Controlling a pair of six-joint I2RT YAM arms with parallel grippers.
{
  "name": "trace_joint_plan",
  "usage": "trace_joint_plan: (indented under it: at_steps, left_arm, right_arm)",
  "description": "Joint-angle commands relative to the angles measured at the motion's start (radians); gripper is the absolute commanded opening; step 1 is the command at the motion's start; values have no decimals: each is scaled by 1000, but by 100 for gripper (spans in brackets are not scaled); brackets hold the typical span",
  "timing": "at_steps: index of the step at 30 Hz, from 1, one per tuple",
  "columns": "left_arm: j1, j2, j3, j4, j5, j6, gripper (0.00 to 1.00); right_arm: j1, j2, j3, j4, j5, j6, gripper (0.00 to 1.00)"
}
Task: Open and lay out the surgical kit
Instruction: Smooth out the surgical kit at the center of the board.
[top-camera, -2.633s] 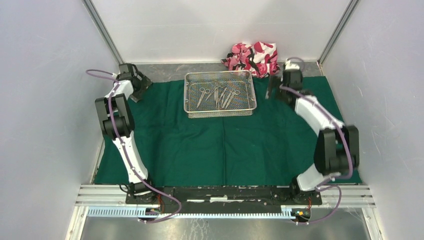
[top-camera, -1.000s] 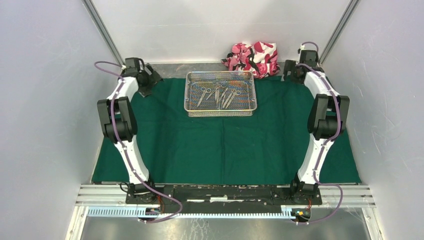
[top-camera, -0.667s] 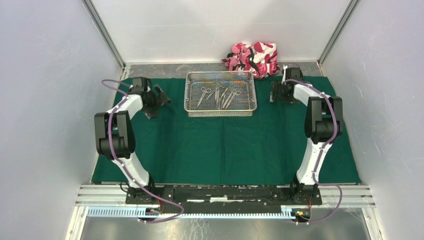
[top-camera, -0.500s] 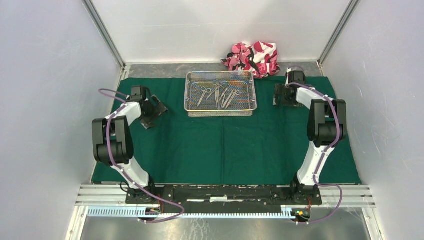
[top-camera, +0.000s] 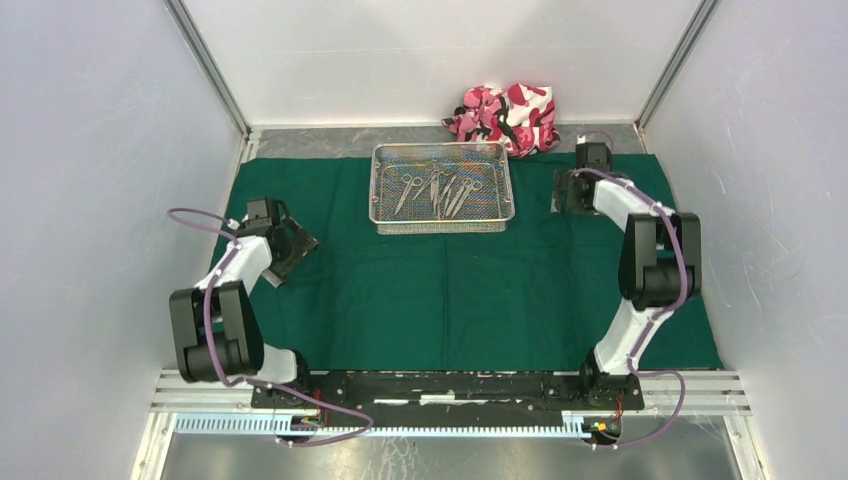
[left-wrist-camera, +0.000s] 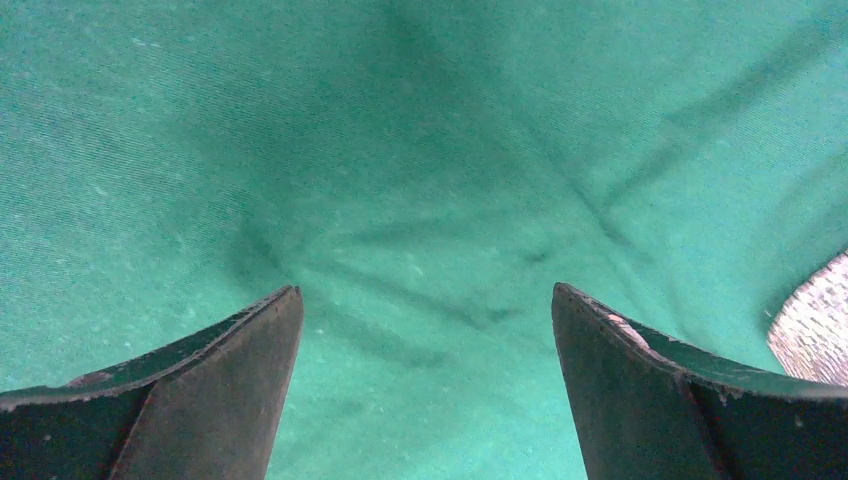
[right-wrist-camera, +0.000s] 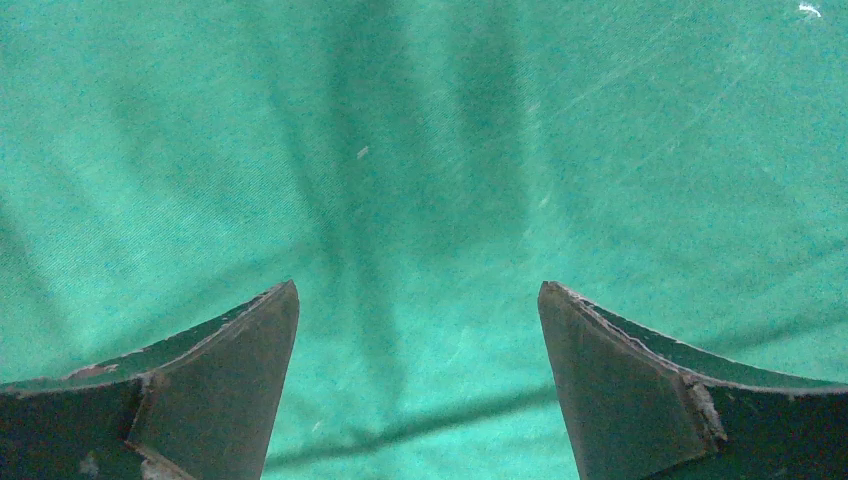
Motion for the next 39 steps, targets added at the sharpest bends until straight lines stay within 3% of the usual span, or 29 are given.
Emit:
trace_joint_plan:
  at_steps: [1, 7, 15, 20, 24, 31, 35, 39]
  left_arm:
    - [-38, -121, 19, -15, 10, 52, 100]
    - [-93, -242, -56, -1, 43, 98, 100]
    - [-140, -255, -262, 148, 198, -91, 100]
    - [-140, -376, -401, 174, 142, -242, 100]
    - [-139, -509, -460, 108, 86, -306, 100]
    - [-140, -669, -392, -7, 6, -290, 100]
    - [-140, -700, -297, 0, -4, -208, 100]
    - [-141, -663, -227, 85, 80, -106, 100]
  right_arm:
    - [110, -208, -89, -18, 22, 38, 96]
    - [368, -466, -393, 36, 2, 82, 95]
    - [659, -606, -530, 19, 52, 175, 95]
    - [697, -582, -630, 11, 11, 209, 95]
    - [699, -678, -749, 12, 38, 272, 95]
    - [704, -812, -807, -138, 24, 422, 96]
    - [705, -931, -745, -213, 99, 398, 97]
    - [651, -905, -644, -237, 203, 349, 98]
